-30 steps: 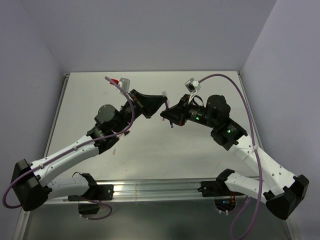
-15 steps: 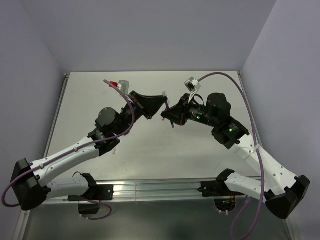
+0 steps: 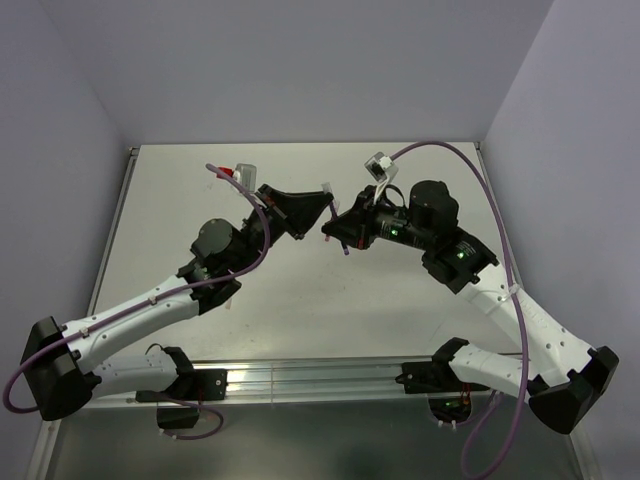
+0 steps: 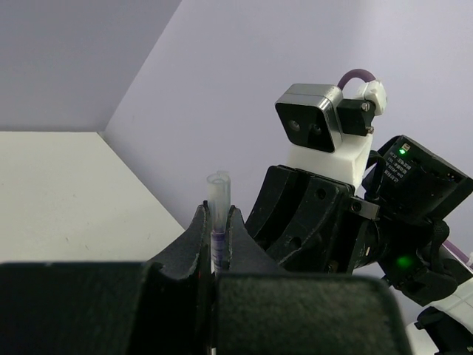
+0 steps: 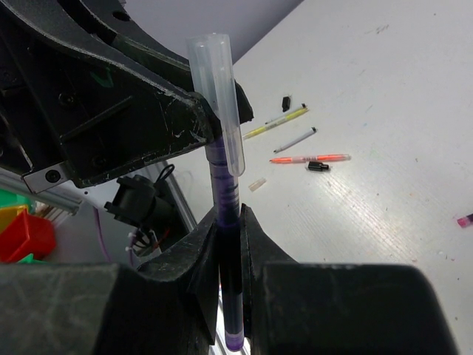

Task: Insert the pens into the pen caps
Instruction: Press the pen cap onto the pen.

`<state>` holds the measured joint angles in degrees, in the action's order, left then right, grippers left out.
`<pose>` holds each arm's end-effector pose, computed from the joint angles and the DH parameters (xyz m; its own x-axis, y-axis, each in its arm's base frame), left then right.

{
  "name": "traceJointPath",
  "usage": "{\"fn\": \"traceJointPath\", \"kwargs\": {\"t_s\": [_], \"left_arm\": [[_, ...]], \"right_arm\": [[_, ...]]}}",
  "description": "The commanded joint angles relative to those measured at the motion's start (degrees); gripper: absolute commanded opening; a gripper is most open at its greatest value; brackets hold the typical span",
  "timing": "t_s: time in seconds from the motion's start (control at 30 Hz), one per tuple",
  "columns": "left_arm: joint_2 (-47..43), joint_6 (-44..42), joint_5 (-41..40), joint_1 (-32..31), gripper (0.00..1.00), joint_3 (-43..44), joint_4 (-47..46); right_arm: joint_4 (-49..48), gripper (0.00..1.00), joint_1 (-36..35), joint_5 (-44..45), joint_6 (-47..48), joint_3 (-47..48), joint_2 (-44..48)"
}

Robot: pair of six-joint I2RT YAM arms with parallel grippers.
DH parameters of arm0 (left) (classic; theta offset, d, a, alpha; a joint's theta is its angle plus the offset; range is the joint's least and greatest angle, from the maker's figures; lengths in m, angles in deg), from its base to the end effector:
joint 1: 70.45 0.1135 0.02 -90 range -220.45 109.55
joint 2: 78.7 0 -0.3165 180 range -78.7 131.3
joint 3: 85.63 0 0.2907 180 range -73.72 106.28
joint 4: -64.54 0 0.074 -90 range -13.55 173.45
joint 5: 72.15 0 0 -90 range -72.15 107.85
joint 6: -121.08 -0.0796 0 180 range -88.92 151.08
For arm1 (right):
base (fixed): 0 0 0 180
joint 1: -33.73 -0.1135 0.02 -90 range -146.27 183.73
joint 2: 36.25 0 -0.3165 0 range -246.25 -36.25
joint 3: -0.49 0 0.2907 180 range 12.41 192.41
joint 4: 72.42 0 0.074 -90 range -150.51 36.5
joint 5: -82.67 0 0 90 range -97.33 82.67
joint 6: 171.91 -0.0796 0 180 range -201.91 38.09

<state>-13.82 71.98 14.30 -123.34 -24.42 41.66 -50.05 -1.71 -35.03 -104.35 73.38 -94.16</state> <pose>0.1974 -0.2527 0.4319 -0.3480 -0.6231 -0.7004 0.7049 0.3186 -0.6337 0.2034 0.1902 0.4382 -0.4362 0.1044 -0.8938 -0.7817 0.4481 0.4338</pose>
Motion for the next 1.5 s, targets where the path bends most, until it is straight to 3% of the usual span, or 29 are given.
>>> {"fn": "traceJointPath", "kwargs": {"t_s": [0.0, 1.47], "left_arm": [[0.2, -0.8, 15.6, -6.1, 0.00, -4.1, 14.1], [2.0, 0.7, 11.0, -12.9, 0.00, -5.7, 14.9]], "right_arm": [[-18.4, 0.00, 2.2, 14.3, -0.3, 8.3, -0.4], [-18.1, 0.00, 3.3, 13.4, 1.1, 16.3, -5.0]]}}
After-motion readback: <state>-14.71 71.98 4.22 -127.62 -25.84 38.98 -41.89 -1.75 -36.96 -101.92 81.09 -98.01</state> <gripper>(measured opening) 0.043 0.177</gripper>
